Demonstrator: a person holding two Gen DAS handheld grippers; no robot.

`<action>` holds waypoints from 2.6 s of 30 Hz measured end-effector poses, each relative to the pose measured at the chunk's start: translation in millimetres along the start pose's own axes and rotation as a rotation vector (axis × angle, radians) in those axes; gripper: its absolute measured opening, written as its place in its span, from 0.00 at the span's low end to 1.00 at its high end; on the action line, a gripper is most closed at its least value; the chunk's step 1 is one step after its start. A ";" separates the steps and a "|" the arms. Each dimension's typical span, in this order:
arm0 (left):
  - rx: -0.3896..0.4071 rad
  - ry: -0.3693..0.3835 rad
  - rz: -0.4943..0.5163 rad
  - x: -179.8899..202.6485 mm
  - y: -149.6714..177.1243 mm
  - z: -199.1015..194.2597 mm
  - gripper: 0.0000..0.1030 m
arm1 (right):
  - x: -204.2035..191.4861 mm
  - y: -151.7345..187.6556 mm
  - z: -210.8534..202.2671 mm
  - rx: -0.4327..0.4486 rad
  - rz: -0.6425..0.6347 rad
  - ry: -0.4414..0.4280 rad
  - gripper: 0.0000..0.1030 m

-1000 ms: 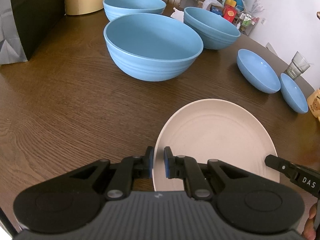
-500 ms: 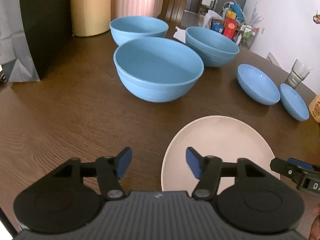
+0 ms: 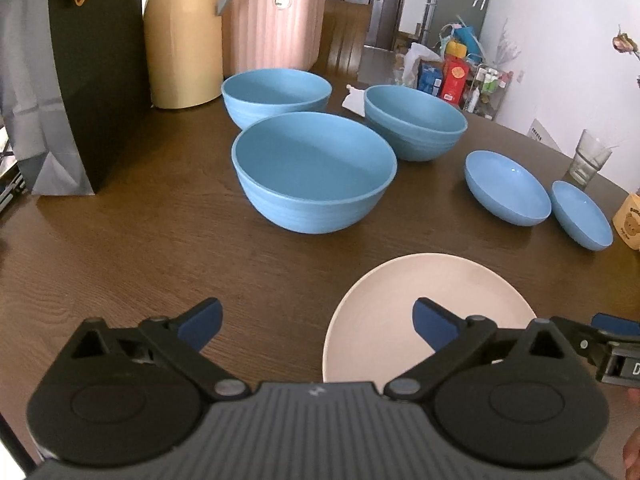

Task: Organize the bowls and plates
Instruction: 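Open both grippers to release the beige plate, then move both grippers toward the light-blue shallow plate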

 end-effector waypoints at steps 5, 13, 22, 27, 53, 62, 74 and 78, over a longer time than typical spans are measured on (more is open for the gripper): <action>-0.014 0.005 -0.012 -1.1 -0.3 -3.0 1.00 | 0.0 -1.2 -3.4 0.003 -0.007 0.008 1.00; -0.013 0.006 -0.011 0.9 -2.9 -5.6 1.00 | 1.7 -4.9 -8.6 0.011 -0.018 0.036 1.00; -0.009 0.027 0.010 15.2 -12.3 -9.6 1.00 | 10.6 -16.0 -16.9 0.035 -0.016 0.074 1.00; 0.001 0.046 0.036 30.0 -20.0 -12.5 1.00 | 20.6 -25.1 -23.2 0.053 -0.007 0.102 1.00; -0.005 0.069 0.009 97.7 -100.4 14.8 1.00 | 83.8 -111.3 -6.9 0.061 0.001 0.118 1.00; -0.032 0.057 -0.012 118.5 -129.3 39.4 1.00 | 104.7 -141.6 27.5 0.019 0.042 0.101 0.91; -0.077 0.026 0.007 146.7 -147.2 75.3 1.00 | 113.9 -169.7 64.5 -0.014 0.033 0.086 0.86; -0.094 0.008 0.015 155.1 -152.1 90.2 1.00 | 114.3 -177.9 74.2 -0.015 0.022 0.084 0.82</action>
Point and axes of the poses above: each gripper's, at about its wrist camera, not at the fingertips, and z roughly the way its jaws point, x to its right, y to its underside, the point moved 2 cm from there along z, roughly the way its jaws point, and after that the axes turned 1 degree about -x, right-handed, at the moved point
